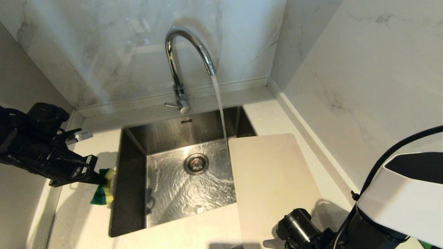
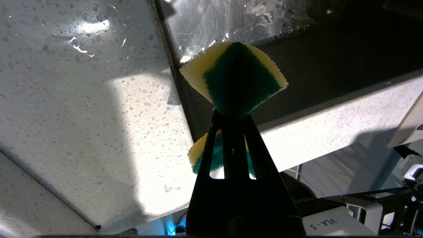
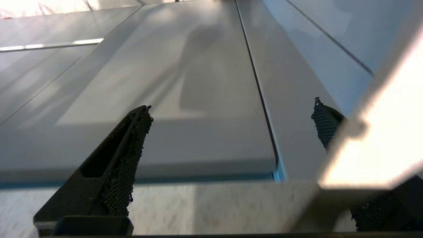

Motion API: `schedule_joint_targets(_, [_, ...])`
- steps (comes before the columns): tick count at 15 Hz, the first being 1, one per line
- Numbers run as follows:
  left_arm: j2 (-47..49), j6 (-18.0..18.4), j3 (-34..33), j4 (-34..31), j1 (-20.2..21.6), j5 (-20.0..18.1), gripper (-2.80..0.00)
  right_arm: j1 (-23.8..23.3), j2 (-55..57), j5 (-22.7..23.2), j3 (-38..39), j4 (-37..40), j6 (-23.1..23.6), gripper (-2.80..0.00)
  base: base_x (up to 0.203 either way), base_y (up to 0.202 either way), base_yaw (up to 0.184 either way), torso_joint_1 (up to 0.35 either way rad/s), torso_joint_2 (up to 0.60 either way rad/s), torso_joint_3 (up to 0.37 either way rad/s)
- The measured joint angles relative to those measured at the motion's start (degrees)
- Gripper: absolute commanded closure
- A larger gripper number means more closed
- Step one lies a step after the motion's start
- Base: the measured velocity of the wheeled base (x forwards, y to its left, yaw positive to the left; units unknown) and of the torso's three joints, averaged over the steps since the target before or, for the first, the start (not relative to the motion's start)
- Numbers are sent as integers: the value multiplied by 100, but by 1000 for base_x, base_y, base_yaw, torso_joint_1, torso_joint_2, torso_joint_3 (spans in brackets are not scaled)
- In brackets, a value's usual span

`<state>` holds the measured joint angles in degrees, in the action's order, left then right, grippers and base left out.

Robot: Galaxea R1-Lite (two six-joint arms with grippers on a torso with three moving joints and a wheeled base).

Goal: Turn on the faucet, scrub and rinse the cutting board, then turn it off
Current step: Pick up the cutting board

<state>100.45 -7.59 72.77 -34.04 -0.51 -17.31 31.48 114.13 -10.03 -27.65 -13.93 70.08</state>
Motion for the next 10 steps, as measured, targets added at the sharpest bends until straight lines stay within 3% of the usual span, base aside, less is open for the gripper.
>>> schedule_joint_targets(10, [42, 0, -9, 39, -1, 4, 0, 79, 180, -13, 0, -114, -35, -280, 0, 0, 0, 0, 0, 0])
